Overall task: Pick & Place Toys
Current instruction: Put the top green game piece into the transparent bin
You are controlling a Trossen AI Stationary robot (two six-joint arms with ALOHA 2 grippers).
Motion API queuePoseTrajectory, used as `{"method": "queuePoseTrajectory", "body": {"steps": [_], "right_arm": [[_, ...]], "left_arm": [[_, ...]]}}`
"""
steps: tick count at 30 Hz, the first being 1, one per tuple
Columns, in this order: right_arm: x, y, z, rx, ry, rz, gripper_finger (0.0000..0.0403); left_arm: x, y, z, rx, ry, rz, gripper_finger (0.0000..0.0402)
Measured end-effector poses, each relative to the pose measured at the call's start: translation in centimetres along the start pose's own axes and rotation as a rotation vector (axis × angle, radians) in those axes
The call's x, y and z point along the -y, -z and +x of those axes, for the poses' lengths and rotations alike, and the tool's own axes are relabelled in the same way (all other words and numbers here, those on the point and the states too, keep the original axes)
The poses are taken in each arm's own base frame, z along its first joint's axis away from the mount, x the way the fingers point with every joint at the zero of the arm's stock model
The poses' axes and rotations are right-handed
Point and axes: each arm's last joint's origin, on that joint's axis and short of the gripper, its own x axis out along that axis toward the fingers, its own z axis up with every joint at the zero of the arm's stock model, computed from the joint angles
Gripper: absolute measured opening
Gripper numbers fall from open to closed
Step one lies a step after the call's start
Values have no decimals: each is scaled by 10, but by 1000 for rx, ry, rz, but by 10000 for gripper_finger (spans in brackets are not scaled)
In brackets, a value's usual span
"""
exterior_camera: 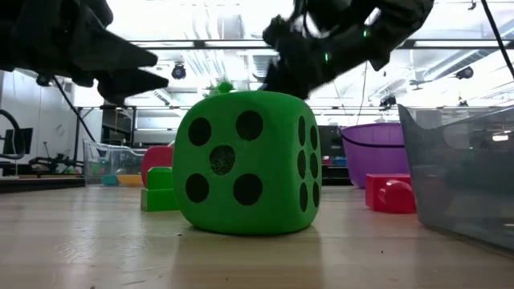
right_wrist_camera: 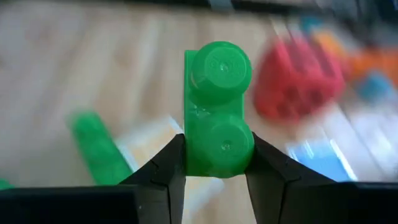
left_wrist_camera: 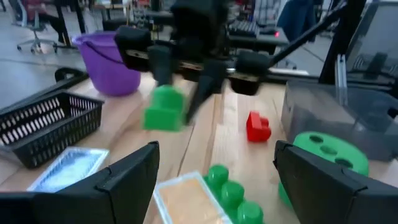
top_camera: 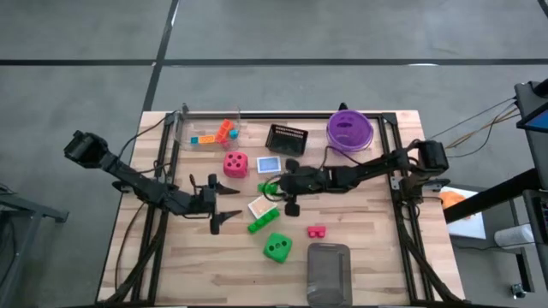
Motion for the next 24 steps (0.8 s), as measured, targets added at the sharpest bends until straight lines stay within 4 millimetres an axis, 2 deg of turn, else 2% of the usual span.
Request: {"method": "queuePoseTrajectory", "body": {"steps": [4,11,24], "right_arm": [[-14,-14,-2,151,-57,-28,120],[-21,-25,-4,286,-89,-51,120],[-24,-25,5,393,-144,-61,120]], "left_arm": [[2,-3,3,57,6,58,316],[7,-16,8,266,36,140,316],[1,-13,21,360,39,121,316]]}}
